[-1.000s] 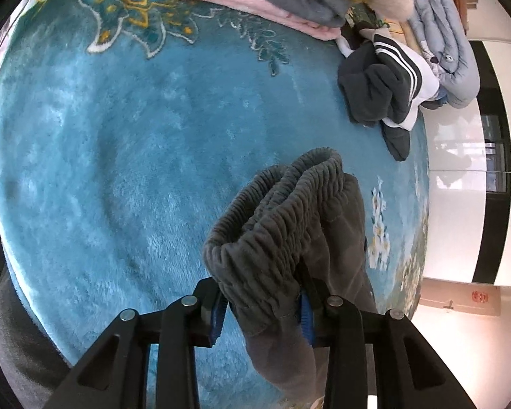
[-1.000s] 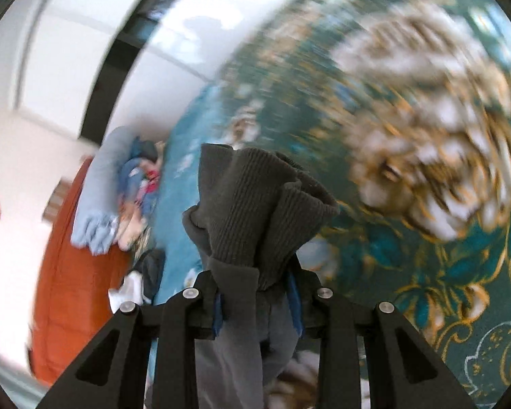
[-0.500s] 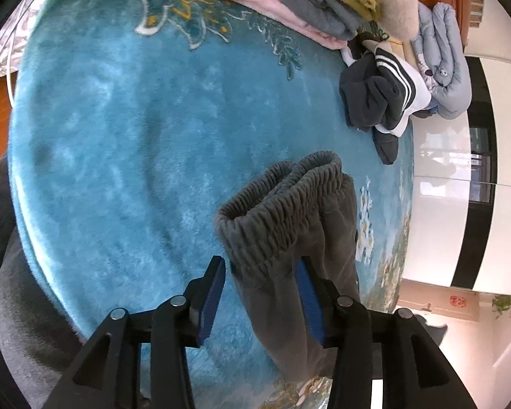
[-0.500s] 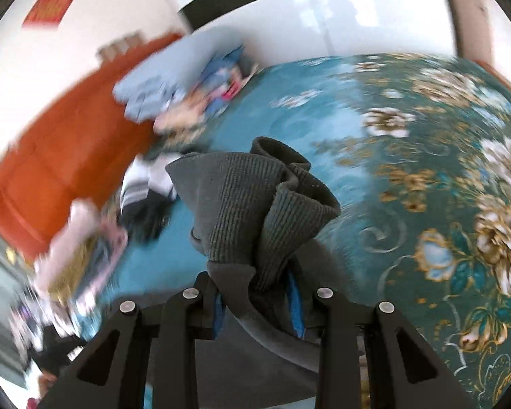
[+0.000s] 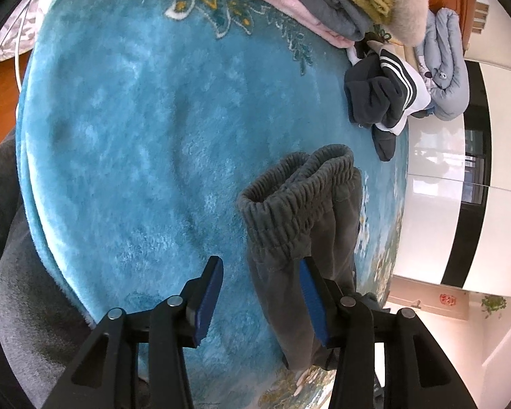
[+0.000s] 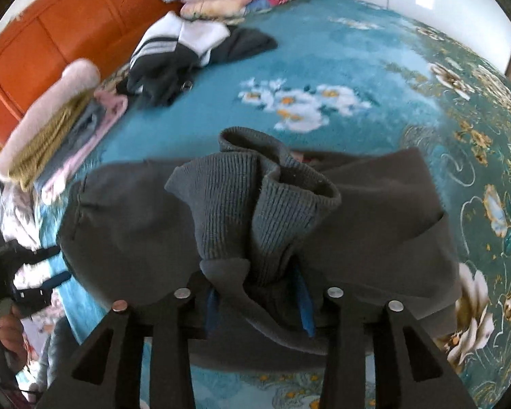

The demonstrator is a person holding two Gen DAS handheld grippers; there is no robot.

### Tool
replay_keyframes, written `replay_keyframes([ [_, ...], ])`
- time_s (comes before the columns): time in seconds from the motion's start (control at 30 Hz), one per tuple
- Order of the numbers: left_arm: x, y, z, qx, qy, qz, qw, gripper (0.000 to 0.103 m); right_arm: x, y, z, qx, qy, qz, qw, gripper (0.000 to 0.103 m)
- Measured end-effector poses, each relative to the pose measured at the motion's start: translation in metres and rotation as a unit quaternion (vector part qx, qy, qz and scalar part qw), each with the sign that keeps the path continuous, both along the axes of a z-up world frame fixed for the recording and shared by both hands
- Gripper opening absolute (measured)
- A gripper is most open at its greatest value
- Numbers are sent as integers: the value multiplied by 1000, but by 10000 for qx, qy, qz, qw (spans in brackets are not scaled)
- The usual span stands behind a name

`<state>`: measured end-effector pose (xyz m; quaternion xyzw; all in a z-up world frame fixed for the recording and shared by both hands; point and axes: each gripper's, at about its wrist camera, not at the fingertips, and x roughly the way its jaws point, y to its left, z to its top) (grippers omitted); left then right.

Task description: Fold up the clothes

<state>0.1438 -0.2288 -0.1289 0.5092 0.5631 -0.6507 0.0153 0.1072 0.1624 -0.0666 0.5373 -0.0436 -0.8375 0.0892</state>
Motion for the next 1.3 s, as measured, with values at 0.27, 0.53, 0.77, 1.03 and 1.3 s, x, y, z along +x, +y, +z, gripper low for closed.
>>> replay_keyframes([
  [0.27,-1,0,-6,111,-20,37,9999,54,10,-9,12,-590,-136,713,9956,62],
  [0.53,-1,-2,-6,218,133,145,9996,56,-10,46,35,-763,241,-259,9965,62],
  [0.77,-7,0,-11,192,128,148,9996,58,-19,5,-12,-682,-462,160,9965,62],
  [1.03,-20,2,-19,103,79,252,9996,59,-39,-19,-39,-709,-771,56,9945,66],
  [1.3,-26,4,-25,25,81,518,9986,56,-29,-2,-24,-1071,-628,-1,9923,66],
])
